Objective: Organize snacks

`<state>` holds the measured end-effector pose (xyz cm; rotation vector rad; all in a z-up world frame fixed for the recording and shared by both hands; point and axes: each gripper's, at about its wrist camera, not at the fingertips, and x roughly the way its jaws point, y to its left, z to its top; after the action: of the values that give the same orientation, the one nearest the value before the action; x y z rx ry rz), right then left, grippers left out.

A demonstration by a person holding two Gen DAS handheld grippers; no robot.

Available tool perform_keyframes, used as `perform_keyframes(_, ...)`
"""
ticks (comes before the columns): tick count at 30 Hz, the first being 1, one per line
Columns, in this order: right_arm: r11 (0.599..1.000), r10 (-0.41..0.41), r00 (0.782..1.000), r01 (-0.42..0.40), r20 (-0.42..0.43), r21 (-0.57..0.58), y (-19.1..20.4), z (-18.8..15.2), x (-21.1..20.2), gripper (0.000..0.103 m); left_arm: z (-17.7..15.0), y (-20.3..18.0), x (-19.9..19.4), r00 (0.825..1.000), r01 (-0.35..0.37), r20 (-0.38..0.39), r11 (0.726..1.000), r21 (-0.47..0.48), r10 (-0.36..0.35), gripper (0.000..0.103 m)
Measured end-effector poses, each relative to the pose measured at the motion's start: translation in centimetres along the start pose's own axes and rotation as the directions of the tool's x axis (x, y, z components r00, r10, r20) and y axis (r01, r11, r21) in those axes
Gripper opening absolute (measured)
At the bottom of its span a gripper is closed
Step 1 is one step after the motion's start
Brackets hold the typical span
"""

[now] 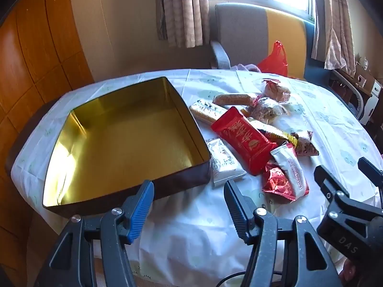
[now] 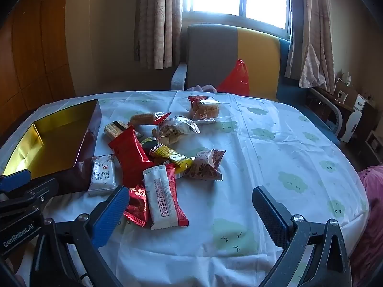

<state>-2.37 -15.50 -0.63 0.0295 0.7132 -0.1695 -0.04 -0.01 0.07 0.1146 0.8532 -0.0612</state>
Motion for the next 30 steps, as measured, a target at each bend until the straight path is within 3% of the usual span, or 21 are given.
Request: perform_keyframes(30,0.999,0.029,0.999,-0.029,-0.027,0.030,-0.3,-0.4,0.5,0.103,-0.3,0.2,1.0,0.999,0.001,-0.036,1.000,-0.012,-0.002,0.062)
